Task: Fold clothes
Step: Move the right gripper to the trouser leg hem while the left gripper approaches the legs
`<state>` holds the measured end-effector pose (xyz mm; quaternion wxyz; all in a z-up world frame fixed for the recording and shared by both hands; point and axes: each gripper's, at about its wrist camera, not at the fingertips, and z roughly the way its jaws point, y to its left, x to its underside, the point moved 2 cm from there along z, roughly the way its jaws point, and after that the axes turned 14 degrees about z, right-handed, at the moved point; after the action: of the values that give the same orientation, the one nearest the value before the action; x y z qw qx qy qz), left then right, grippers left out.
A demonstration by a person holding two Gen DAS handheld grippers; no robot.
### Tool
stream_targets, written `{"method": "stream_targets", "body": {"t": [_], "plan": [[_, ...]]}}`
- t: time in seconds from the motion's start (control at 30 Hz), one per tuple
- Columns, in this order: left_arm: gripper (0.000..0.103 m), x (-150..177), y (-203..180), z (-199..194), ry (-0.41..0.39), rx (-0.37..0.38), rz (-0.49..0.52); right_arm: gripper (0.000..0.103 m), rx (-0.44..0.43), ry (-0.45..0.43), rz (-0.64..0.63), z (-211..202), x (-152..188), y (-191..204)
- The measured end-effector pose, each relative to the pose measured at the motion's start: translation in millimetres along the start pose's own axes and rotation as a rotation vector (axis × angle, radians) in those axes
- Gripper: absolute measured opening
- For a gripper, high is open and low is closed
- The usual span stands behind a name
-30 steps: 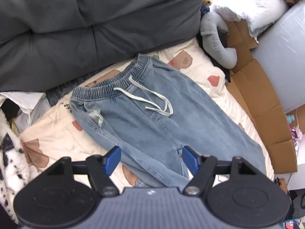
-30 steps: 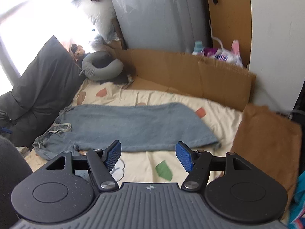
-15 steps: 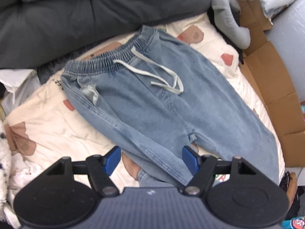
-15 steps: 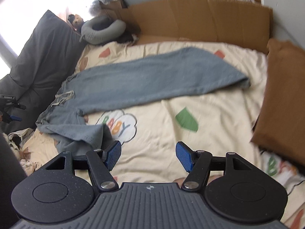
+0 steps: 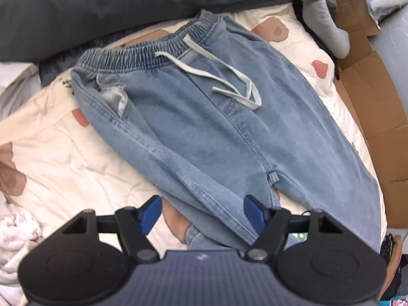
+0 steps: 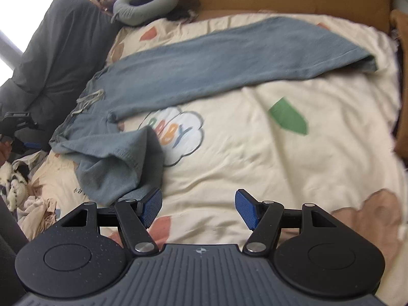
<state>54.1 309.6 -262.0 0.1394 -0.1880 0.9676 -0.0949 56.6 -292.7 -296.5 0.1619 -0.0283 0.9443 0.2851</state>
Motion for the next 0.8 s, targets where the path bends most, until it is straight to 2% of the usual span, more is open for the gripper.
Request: {"method": "stream_targets", "body": {"t": [0.33, 0.8], "plan": [[0.073, 14, 6, 31, -0.005, 0.059, -0.056, 0.070, -0.063, 0.125, -0.032, 66, 23, 21], [0.074, 14, 4, 86, 0.039, 0.066, -0.106, 0.068, -0.128, 0.232, -0.129, 133, 26, 58]]}}
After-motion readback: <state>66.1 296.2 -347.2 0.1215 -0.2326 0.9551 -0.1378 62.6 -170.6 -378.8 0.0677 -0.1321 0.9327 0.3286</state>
